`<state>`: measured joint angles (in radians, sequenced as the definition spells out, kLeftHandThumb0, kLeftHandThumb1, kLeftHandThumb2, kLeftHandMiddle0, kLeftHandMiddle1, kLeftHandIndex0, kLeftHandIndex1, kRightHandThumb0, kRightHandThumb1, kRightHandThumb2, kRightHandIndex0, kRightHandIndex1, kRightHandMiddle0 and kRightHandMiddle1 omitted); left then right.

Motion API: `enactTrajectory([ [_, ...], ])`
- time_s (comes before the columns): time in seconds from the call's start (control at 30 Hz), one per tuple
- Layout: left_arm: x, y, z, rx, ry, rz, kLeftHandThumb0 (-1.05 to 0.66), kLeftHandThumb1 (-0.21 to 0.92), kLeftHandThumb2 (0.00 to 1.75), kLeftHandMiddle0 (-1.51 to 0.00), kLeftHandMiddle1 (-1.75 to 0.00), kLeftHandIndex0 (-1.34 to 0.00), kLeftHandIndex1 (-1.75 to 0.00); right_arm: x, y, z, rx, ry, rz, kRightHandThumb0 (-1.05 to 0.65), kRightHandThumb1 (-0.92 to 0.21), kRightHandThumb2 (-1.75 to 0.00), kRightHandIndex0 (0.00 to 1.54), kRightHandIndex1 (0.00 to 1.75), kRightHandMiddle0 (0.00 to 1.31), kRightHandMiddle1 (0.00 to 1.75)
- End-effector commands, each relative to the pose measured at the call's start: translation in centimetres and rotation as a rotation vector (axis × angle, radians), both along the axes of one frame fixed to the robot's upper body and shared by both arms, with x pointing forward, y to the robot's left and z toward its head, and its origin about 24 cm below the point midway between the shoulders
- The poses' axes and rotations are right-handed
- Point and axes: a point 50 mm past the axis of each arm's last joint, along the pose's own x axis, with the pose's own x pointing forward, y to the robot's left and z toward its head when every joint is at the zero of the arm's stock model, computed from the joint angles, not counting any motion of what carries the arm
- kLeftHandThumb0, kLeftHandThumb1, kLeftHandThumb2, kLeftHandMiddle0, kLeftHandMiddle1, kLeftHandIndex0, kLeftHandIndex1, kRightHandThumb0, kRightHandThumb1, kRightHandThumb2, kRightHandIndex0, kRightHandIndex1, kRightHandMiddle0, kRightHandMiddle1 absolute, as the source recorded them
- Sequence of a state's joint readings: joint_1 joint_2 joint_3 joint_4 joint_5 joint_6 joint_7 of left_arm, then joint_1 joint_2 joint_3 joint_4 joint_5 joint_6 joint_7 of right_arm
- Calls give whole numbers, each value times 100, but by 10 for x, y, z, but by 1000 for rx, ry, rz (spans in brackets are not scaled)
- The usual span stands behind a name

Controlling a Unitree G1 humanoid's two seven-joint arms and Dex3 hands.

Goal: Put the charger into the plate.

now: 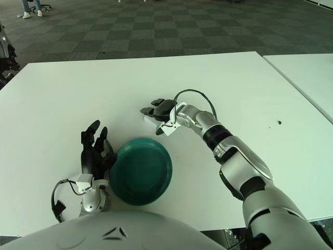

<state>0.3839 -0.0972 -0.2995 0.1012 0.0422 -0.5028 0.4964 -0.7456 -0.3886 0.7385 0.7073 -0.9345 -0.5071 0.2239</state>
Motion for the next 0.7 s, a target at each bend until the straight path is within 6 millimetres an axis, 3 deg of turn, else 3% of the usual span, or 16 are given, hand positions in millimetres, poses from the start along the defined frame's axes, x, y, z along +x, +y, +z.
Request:
enactTrajectory([
  [0.0, -2, -24, -11, -109, 83, 13, -96, 92, 97, -57, -7, -5, -93, 4, -2, 4, -12, -9, 0, -105, -92, -48, 0, 0, 0, 0],
  [0.33, -1, -24, -11, -116, 87, 7, -94, 92, 98, -57, -8, -5, -93, 5, -2, 1, -24, -3, 16, -105, -92, -53, 1, 0, 0, 0],
  [0.5, -1, -25, -11, -124, 91, 12, -94, 92, 98, -57, -8, -5, -93, 3, -2, -3, -22, 13, 15, -102, -92, -48, 7, 3, 9, 5],
  [0.53, -1, -25, -11, -123, 92, 12, -94, 92, 98, -57, -8, -5, -93, 3, -2, -4, -24, 24, 18, -101, -92, -46, 14, 4, 7, 24],
  [0.57, -1, -25, -11, -123, 94, 12, -94, 92, 98, -57, -8, -5, -93, 3, -2, -5, -26, 32, 19, -97, -92, -42, 27, 9, 4, 55],
  [0.6, -1, -26, -11, -122, 94, 11, -94, 92, 98, -57, -9, -5, -93, 2, -2, -6, -29, 39, 24, -96, -92, -41, 31, 11, 3, 66],
  [0.63, -1, -26, -11, -122, 94, 11, -94, 92, 98, -56, -9, -5, -93, 1, -3, -6, -32, 42, 27, -94, -92, -38, 33, 36, 2, 87],
  [0.67, -1, -26, -11, -121, 94, 9, -94, 92, 98, -56, -9, -5, -93, 0, -3, -7, -33, 40, 39, -93, -92, -38, 32, 48, 2, 95],
])
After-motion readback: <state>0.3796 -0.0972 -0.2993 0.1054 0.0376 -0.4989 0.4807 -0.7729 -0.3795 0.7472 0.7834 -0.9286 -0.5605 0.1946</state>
